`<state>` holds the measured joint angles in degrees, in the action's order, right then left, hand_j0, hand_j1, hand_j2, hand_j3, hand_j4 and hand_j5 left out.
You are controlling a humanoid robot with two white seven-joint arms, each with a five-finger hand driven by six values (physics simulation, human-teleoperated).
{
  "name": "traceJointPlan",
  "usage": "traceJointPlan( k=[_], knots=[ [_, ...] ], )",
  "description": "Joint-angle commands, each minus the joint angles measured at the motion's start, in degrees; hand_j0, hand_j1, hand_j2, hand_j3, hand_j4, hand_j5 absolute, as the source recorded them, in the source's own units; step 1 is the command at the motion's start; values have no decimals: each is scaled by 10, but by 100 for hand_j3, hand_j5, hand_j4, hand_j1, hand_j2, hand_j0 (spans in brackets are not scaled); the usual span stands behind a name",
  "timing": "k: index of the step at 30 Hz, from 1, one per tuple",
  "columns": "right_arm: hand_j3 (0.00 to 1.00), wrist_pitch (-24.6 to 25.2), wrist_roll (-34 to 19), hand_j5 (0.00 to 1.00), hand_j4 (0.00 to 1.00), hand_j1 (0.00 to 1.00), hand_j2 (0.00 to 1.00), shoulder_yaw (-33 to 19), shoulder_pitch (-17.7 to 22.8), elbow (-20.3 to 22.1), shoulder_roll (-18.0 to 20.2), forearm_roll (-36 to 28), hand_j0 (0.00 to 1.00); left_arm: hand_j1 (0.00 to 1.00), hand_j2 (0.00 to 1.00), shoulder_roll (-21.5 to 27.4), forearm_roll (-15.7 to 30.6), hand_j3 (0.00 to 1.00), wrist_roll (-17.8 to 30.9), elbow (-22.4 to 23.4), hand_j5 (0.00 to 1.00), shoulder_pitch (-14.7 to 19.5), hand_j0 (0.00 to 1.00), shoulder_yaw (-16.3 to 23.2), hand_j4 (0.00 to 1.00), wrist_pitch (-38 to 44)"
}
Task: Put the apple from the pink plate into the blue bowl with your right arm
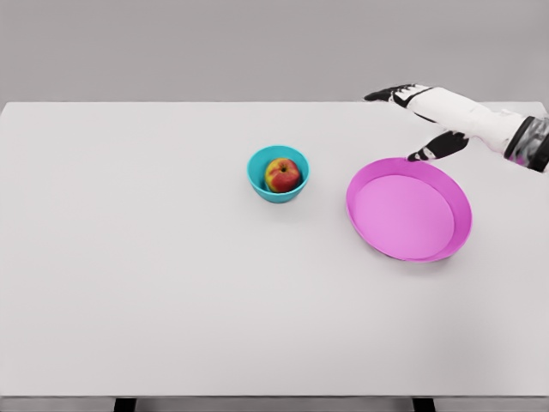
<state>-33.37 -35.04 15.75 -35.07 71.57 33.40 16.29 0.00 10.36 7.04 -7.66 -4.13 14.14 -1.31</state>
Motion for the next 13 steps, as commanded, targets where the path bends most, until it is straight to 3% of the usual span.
traceJointPlan(
  k=[1,4,13],
  knots=[
    [100,-3,0,100,100,100,100,-56,0,16,8,-6,100,100,100,0,0,100,0,0,100,0,100,0,100,0],
    [100,-4,0,100,100,100,100,-80,34,32,7,-6,100,100,100,0,0,100,0,0,100,0,100,0,100,0],
    [100,2,0,100,100,100,100,-82,43,40,-1,-6,100,100,100,0,1,100,-3,-1,100,0,100,1,100,0]
  ],
)
